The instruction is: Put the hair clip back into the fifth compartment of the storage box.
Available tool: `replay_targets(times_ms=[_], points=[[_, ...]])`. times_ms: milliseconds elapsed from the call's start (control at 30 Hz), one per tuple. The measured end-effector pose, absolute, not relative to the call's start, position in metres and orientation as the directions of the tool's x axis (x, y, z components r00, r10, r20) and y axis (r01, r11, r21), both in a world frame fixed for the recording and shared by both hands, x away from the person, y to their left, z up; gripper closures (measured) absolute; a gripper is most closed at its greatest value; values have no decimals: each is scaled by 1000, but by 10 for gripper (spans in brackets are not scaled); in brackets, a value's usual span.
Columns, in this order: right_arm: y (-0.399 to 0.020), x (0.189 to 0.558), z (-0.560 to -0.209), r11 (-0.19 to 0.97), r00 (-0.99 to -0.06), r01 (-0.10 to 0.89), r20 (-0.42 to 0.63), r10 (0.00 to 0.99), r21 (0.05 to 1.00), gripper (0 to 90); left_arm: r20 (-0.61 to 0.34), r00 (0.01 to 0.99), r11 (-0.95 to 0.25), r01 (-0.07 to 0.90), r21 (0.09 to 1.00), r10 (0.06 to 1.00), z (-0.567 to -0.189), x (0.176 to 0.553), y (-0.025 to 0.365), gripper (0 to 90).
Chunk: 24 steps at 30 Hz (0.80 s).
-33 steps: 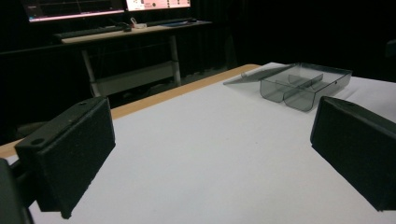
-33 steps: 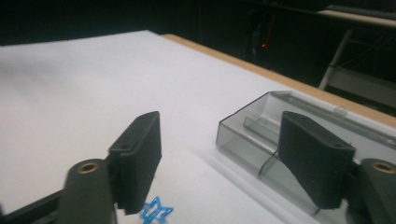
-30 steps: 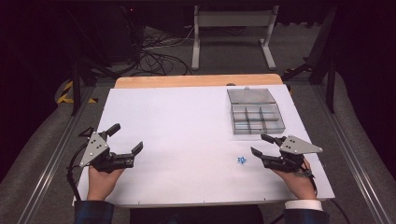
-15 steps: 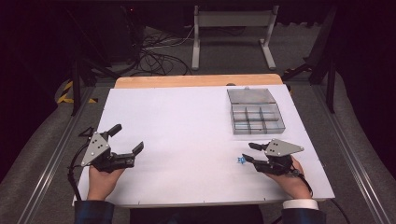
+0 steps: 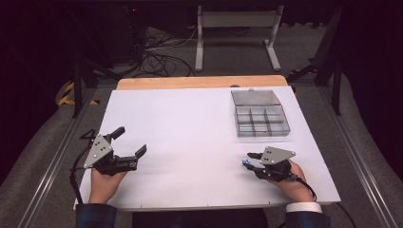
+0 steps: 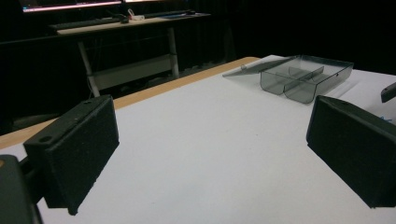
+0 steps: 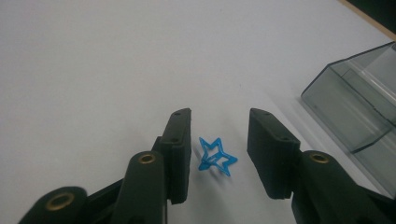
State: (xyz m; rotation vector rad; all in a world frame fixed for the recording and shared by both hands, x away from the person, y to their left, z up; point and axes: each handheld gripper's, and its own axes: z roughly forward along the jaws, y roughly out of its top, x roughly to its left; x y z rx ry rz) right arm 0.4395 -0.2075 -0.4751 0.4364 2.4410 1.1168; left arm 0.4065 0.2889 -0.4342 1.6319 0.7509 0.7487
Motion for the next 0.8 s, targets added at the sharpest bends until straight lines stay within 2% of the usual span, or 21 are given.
replay_targets(times_ms=[500, 667, 800], points=[[-200, 445, -490, 681, -880, 114, -245, 407, 724, 681, 79, 618, -165, 83, 983, 782, -436, 406, 287, 39], [-199, 446, -492, 689, -874, 121, -252, 416, 715, 739, 83, 625, -172, 83, 982, 776, -437, 407, 286, 44], [-199, 447, -491, 688, -871, 145, -238, 430, 711, 823, 89, 636, -182, 82, 980, 767, -438, 408, 284, 47]])
